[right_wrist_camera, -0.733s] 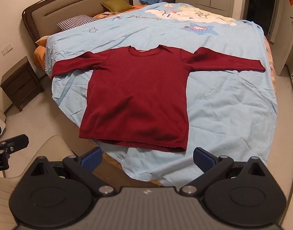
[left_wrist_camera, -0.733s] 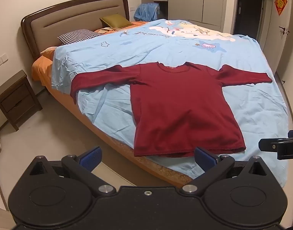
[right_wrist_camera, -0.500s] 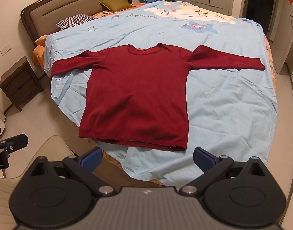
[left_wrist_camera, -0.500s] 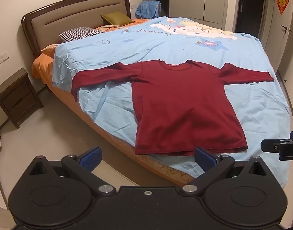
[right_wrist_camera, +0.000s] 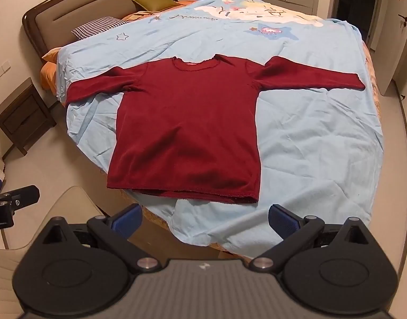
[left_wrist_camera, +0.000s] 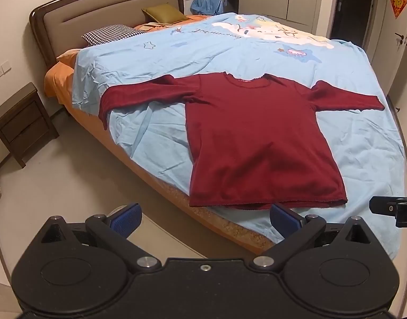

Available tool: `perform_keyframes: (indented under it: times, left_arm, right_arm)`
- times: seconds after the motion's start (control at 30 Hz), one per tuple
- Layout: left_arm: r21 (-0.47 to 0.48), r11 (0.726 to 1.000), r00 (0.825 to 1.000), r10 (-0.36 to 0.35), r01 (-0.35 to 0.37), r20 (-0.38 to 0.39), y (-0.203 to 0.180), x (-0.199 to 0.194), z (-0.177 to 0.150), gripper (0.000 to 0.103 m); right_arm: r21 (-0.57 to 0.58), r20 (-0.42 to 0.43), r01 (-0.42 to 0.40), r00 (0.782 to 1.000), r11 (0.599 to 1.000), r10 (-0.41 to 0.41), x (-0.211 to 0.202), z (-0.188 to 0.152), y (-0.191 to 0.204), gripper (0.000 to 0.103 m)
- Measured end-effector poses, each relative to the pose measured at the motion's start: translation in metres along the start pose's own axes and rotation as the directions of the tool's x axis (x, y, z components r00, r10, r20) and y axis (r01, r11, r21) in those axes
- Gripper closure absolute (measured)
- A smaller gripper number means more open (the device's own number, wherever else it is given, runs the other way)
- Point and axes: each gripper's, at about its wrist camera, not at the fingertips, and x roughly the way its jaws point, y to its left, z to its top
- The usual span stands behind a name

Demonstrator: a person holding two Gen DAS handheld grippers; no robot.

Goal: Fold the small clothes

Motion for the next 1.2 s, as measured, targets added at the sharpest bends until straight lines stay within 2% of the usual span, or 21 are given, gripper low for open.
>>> perform_keyframes:
  times: [0.57, 1.2]
  left_arm:
    - [-0.020, 1.000, 1.000, 0.018, -0.019, -0.011, 0.0013, -0.0002, 0.0016, 0.001]
    - [-0.003, 1.000, 0.998, 0.025, -0.025, -0.050, -0.0063, 0.0061, 0.0037, 0.001]
  right_arm:
    - [-0.028, 0.004, 0.003, 1.000, 1.000, -0.003, -0.0012, 0.0061, 0.0059, 0.000]
    - [-0.003, -0.015, 0.001, 1.000, 1.000, -0.001, 0.0025, 0.0025, -0.0022, 0.000]
